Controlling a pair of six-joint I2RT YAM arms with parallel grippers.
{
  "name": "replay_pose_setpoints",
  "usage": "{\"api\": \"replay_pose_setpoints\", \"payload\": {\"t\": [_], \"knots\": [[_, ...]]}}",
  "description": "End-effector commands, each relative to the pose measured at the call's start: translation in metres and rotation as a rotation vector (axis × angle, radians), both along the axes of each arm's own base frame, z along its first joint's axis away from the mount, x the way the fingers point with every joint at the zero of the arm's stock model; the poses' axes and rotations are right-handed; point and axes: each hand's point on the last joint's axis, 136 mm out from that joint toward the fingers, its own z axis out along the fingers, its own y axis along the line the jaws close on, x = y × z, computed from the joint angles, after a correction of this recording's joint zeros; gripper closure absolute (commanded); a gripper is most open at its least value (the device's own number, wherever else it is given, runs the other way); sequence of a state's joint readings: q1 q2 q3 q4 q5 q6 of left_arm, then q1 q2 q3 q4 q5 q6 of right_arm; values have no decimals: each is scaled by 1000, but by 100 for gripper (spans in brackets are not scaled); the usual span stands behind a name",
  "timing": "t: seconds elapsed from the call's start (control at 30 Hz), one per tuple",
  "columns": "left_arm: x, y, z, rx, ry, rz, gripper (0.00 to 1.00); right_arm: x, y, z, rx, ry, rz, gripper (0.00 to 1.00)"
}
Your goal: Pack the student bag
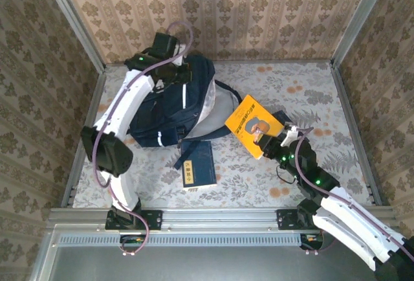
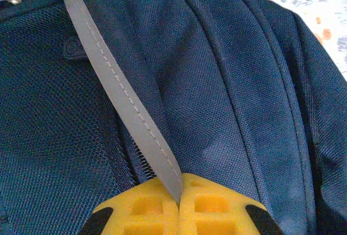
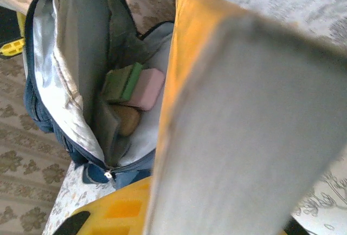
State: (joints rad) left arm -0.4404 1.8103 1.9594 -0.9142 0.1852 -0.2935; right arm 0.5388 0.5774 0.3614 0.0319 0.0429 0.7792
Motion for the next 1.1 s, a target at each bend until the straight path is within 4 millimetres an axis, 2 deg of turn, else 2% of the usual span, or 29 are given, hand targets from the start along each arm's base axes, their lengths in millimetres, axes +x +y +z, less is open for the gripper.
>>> {"api": "replay_pose_setpoints", "payload": {"t": [0.0, 0.1, 0.23, 0.4, 0.57, 0.73, 0.93, 1.07], "knots": [[-24, -7, 56, -81, -110, -128, 100, -9, 18, 58, 1, -157, 142, 100], [-38, -3, 63, -95, -122, -164, 100, -16, 33, 65, -2, -144, 236, 100], [-51, -5, 75, -155, -140, -226, 100, -18, 56, 62, 20, -75, 353, 100], [-68, -5, 99, -190, -188, -283, 100, -8, 60, 42, 30, 26, 320, 100], [-71, 7, 120, -198, -252, -267, 100, 0, 65, 39, 58, 71, 301, 100], [-72, 13, 131, -219, -279, -263, 100, 8, 86, 48, 120, 148, 351, 100], [-73, 11, 126, -247, -258, -287, 100, 24, 111, 74, 278, 160, 391, 100], [-72, 8, 125, -278, -244, -296, 100, 36, 125, 82, 318, 182, 413, 100]]}}
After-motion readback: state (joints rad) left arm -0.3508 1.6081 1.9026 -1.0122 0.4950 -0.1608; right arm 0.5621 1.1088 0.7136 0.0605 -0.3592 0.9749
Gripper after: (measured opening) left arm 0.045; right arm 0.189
